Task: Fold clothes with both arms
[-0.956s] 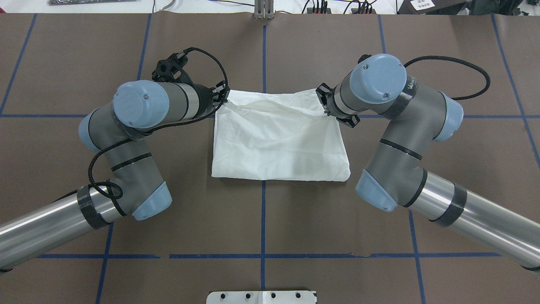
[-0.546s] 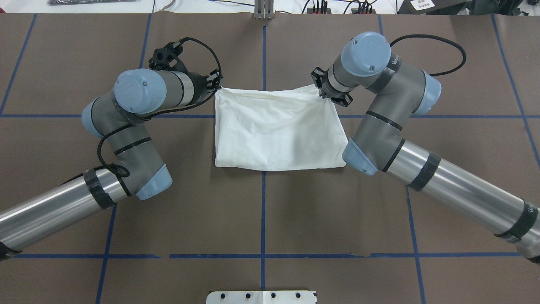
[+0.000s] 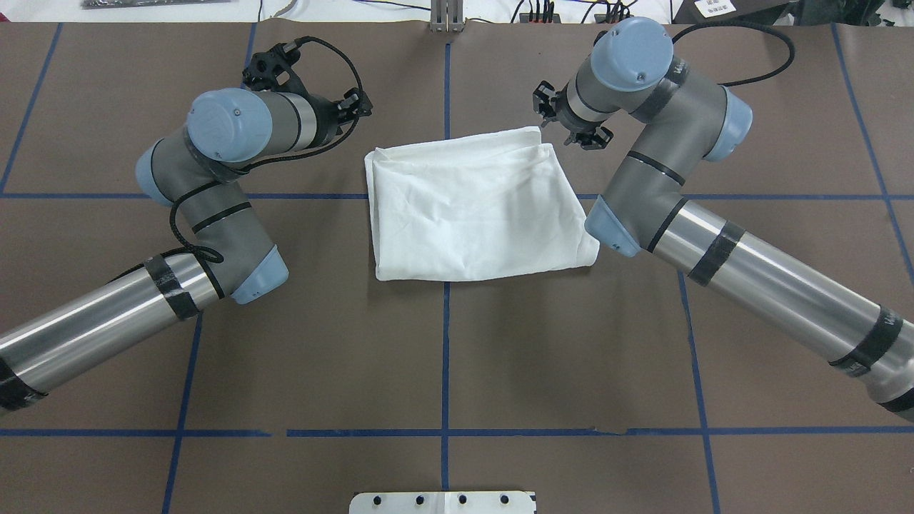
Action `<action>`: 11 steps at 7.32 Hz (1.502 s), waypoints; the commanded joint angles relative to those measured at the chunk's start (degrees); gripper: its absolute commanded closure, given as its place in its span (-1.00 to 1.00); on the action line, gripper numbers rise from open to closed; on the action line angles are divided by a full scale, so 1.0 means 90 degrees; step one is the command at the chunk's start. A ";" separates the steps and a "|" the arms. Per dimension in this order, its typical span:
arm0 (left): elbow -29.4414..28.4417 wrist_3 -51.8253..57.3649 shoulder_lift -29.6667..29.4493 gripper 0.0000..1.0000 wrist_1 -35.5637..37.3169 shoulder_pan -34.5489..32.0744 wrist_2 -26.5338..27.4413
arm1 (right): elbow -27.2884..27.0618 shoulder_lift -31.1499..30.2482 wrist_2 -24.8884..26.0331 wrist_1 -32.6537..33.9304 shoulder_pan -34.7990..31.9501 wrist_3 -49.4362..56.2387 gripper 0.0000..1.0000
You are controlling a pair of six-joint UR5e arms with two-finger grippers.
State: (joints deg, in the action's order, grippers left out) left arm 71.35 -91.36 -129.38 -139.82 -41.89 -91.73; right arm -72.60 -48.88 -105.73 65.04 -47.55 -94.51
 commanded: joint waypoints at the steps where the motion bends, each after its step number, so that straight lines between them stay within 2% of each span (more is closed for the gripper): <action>1: 0.0138 0.0799 0.0214 -1.00 -0.0138 -0.0159 -0.0585 | -0.0203 -0.0541 -0.0476 -0.0039 -0.0514 0.1032 -1.00; 3: 0.0994 0.2302 0.0984 -1.00 -0.0042 -0.0665 -0.1522 | -0.0817 -0.1565 -0.0955 -0.0058 -0.1071 0.2594 -1.00; 5: 0.1892 0.3543 0.2086 -1.00 -0.0021 -0.1232 -0.2412 | -0.1539 -0.2620 -0.1793 -0.0068 -0.1880 0.3786 -1.00; 7: 0.2568 0.4968 0.3277 -1.00 -0.0002 -0.2244 -0.3387 | -0.2078 -0.3899 -0.2372 -0.0059 -0.2847 0.6046 -1.00; 8: 0.2745 0.5758 0.3843 -1.00 -0.0002 -0.2850 -0.3982 | -0.2013 -0.4185 -0.2441 -0.0039 -0.3189 0.7334 -1.00; 9: 0.2882 0.6385 0.4477 -1.00 -0.0021 -0.3194 -0.4191 | -0.1973 -0.4275 -0.2471 -0.0029 -0.3377 0.7850 -1.00; 10: 0.2922 0.6778 0.4948 -1.00 -0.0021 -0.3381 -0.4154 | -0.1973 -0.4305 -0.2810 -0.0029 -0.3601 0.7913 -1.00; 11: 0.2797 0.7681 0.5184 -1.00 0.0075 -0.4079 -0.4202 | -0.1924 -0.4325 -0.3084 -0.0019 -0.3796 0.7933 -1.00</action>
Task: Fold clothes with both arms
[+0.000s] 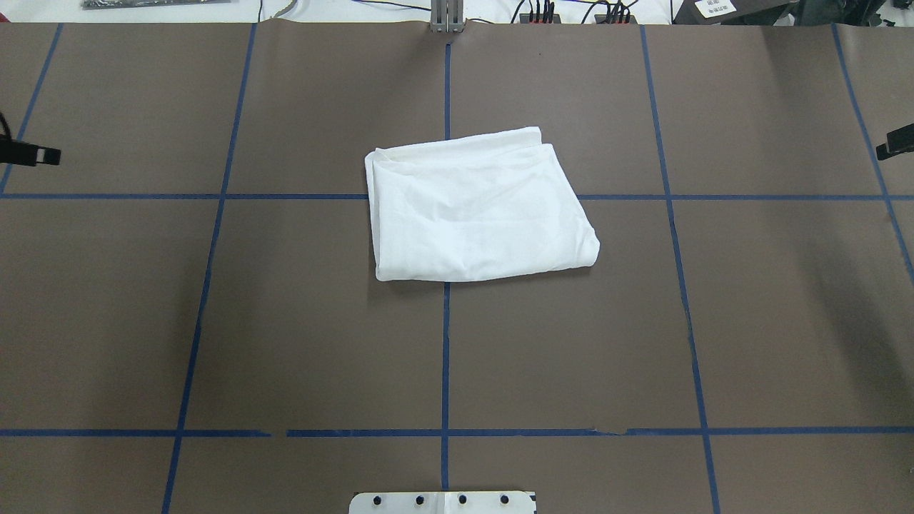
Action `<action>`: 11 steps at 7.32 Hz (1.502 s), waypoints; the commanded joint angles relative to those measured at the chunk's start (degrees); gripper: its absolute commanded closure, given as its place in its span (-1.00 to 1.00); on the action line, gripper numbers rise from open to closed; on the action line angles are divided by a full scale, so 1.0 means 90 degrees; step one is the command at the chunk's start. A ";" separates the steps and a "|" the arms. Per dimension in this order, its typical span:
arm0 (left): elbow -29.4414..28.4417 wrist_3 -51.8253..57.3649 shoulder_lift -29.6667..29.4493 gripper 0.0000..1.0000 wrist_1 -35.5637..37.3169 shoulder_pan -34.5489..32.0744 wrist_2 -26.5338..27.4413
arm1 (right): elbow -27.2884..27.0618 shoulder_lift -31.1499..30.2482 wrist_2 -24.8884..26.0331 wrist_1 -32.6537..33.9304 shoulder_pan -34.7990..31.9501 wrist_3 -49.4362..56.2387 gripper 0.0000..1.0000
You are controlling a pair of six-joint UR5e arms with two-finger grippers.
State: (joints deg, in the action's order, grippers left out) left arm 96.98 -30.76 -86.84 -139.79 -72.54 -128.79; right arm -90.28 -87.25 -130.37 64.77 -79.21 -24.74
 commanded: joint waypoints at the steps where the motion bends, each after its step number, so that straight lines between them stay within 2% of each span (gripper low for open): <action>1: -0.0188 0.1517 0.0633 -1.00 0.0489 -0.1357 -0.0094 | 0.0022 -0.0158 -0.0493 0.0000 -0.0368 0.0373 -1.00; 2: -0.0160 0.1591 0.0558 -1.00 0.1189 -0.2060 -0.0211 | 0.0022 -0.0217 -0.0514 0.0039 -0.0484 0.0762 -1.00; 3: -0.0141 0.1601 0.0586 -1.00 0.1486 -0.2337 -0.0308 | 0.0060 -0.0275 -0.0475 0.0059 -0.0553 0.1211 -1.00; 7: 0.0259 0.1620 0.0634 -1.00 0.1392 -0.2292 -0.0309 | 0.0090 -0.0519 -0.0436 0.0059 -0.0778 0.1244 -1.00; 9: 0.0183 0.2775 0.0917 -1.00 0.1294 -0.2126 -0.0416 | -0.0017 -0.1035 -0.0475 0.0019 -0.0924 0.1274 -1.00; 11: 0.0191 0.2939 0.0918 -1.00 0.1371 -0.2125 -0.0593 | -0.0173 -0.1125 -0.0533 0.0117 -0.1226 0.1254 -1.00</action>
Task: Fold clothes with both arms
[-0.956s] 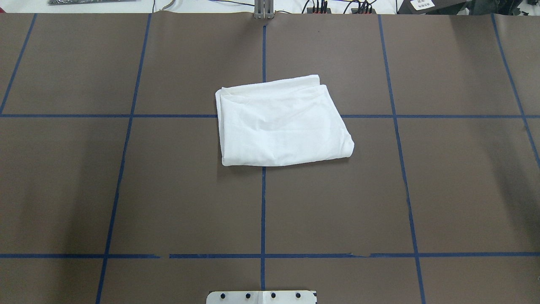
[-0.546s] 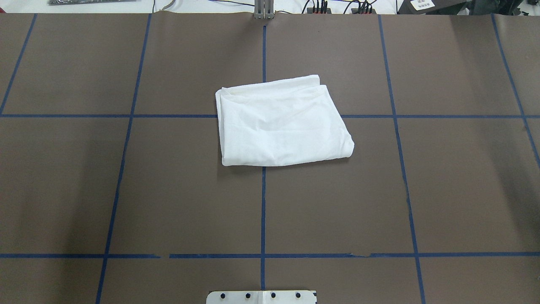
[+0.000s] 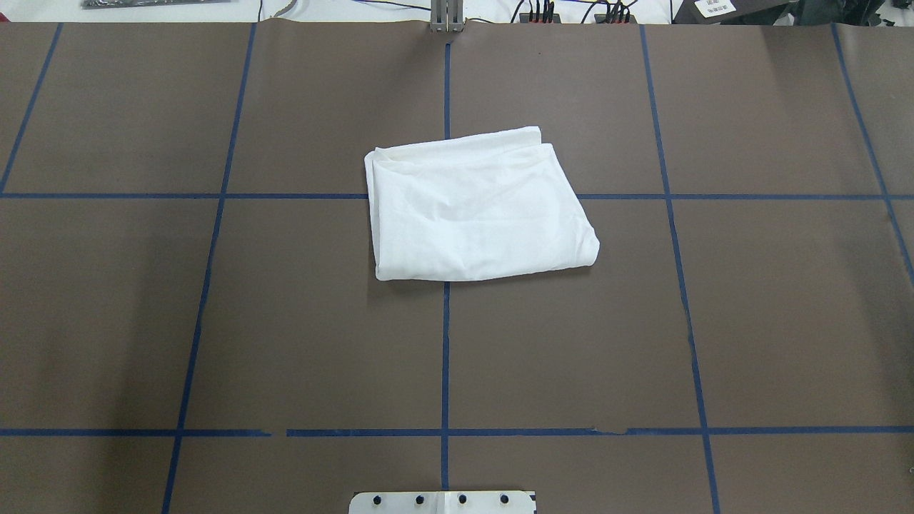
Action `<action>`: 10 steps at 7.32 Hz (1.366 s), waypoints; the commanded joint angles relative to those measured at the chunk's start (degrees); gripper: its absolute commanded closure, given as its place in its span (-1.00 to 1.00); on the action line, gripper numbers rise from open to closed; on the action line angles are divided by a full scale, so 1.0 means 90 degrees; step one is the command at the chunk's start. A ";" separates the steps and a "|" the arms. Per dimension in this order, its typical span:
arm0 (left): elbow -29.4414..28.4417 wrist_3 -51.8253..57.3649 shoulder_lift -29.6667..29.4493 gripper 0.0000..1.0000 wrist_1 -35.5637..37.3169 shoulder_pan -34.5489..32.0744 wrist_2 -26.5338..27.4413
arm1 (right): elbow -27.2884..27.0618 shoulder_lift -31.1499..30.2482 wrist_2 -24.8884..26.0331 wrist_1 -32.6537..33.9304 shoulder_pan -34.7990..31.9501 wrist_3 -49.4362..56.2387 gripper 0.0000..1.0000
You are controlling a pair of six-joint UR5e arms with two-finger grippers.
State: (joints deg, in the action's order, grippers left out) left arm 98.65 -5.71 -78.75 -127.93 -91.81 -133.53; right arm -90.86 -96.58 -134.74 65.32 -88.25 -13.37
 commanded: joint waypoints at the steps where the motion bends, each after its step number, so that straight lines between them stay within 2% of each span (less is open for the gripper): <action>1: -0.0043 0.0146 -0.0174 -1.00 0.0325 0.0063 -0.0056 | -0.0390 -0.0022 0.0038 0.0743 -0.0098 0.0021 -1.00; 2: -0.0024 0.0146 -0.0301 -1.00 0.0724 0.0103 -0.0036 | -0.0557 -0.0002 0.0126 0.1059 0.0029 0.0127 -1.00; 5: 0.0094 0.0127 -0.0555 -1.00 0.1652 0.0278 -0.0007 | -0.0588 -0.0176 0.0195 0.1549 -0.0067 0.1424 -1.00; 6: 0.0113 0.0127 -0.0847 -1.00 0.2323 0.0288 -0.0007 | -0.0607 -0.0264 0.0244 0.1551 -0.0067 0.1446 -1.00; 7: 0.0132 0.0136 -0.0898 -1.00 0.2620 0.0279 -0.0007 | -0.0598 -0.0275 0.0360 0.1541 -0.0058 0.1437 -1.00; 10: 0.0289 0.0185 -0.0879 -1.00 0.2593 0.0298 -0.0027 | -0.0588 -0.0304 0.0342 0.1512 -0.0048 0.1437 -1.00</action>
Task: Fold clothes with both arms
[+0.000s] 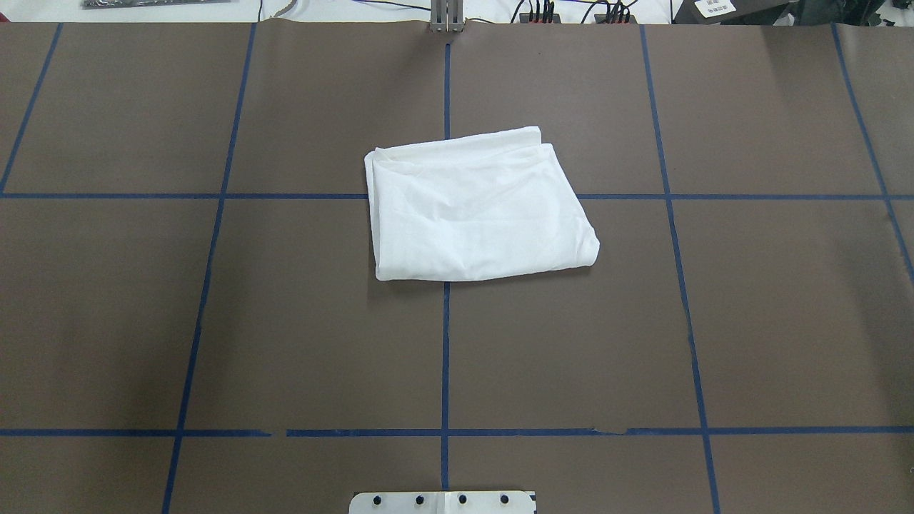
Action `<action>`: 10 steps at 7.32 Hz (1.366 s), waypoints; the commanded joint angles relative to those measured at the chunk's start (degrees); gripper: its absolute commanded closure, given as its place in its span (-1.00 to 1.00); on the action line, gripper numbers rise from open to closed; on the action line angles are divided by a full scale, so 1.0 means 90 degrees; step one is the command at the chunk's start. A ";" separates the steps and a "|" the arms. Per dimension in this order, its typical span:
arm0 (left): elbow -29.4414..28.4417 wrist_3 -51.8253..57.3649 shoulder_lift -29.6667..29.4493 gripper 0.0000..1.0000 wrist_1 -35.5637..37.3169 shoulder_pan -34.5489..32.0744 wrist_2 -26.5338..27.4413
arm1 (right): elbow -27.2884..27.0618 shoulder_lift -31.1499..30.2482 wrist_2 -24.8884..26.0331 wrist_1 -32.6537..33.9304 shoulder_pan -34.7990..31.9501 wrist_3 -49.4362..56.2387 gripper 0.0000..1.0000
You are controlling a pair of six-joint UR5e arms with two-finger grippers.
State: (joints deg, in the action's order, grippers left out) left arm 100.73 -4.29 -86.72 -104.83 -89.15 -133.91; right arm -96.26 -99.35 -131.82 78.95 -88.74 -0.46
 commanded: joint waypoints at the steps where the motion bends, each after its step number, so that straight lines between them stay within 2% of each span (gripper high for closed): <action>1: 0.0029 0.0027 0.0065 -1.00 0.0046 0.0004 0.0025 | 0.0012 0.0014 -0.0011 -0.0013 0.0017 0.0003 -1.00; 3: -0.0078 0.0037 0.0065 -1.00 0.0026 0.0004 0.0093 | 0.0081 -0.0035 -0.0099 -0.0003 0.0007 -0.0027 -1.00; 5: 0.0116 0.0028 0.0143 -1.00 0.0026 -0.0016 0.0386 | 0.0003 -0.0035 -0.0265 -0.0023 0.0007 -0.0105 -1.00; 10: 0.0117 0.0037 0.0085 -1.00 -0.0003 0.0004 0.0318 | -0.0193 -0.0035 -0.0451 -0.0023 0.0007 -0.0105 -1.00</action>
State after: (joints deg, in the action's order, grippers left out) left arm 101.67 -4.08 -85.75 -104.72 -89.13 -131.00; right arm -97.76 -99.65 -135.65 78.75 -88.68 -1.54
